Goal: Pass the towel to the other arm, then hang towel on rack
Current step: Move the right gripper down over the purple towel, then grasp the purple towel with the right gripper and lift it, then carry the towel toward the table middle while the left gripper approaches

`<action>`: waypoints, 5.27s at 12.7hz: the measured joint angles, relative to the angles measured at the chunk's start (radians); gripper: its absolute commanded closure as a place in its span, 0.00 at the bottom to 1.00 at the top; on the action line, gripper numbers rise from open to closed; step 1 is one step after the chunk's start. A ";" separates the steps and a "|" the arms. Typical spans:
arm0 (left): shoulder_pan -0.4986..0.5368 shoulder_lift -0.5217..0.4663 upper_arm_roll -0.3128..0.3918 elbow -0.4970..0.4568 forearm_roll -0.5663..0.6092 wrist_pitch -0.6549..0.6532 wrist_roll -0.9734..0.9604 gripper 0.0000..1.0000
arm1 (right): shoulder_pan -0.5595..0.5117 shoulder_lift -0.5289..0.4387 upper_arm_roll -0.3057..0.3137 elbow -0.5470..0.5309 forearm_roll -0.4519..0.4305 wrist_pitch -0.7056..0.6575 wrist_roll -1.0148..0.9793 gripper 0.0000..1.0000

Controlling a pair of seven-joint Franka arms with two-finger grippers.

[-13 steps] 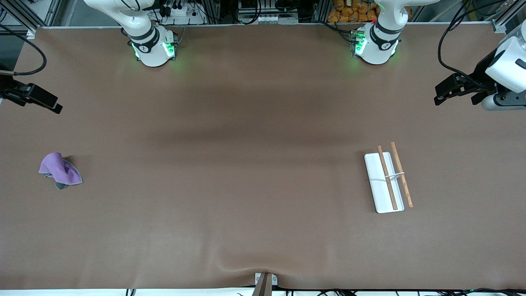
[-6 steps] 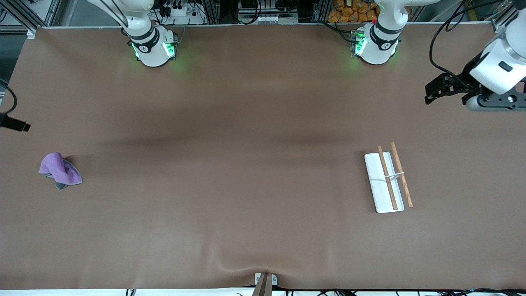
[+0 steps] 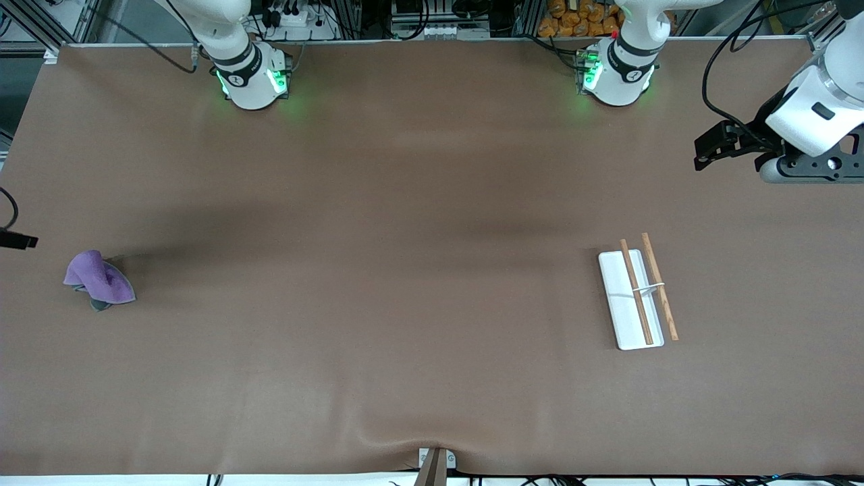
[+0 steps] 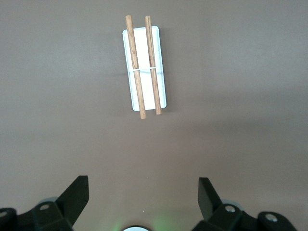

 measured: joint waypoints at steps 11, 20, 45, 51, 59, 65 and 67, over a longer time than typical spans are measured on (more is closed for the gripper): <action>0.000 0.000 0.000 -0.001 0.000 0.004 0.000 0.00 | -0.057 0.159 0.001 -0.166 0.014 0.269 0.000 0.59; 0.000 0.000 0.000 -0.005 0.000 0.011 0.001 0.00 | -0.072 0.165 0.002 -0.172 0.016 0.270 -0.013 1.00; 0.007 0.003 0.002 -0.029 0.000 0.015 0.001 0.00 | 0.348 -0.022 0.040 0.080 0.847 -0.541 1.154 1.00; 0.011 0.004 0.002 -0.035 0.000 0.015 0.001 0.00 | 0.630 -0.022 0.044 0.084 1.029 -0.126 1.611 1.00; 0.011 0.057 0.000 -0.047 0.000 0.017 0.001 0.00 | 0.975 0.021 0.042 0.070 1.195 0.574 1.875 1.00; 0.011 0.178 0.000 -0.046 -0.082 0.127 -0.062 0.00 | 1.085 0.105 0.037 0.068 1.217 0.812 1.880 1.00; 0.015 0.204 0.005 -0.046 -0.151 0.165 -0.072 0.00 | 1.085 0.105 0.032 0.070 1.217 0.812 1.880 1.00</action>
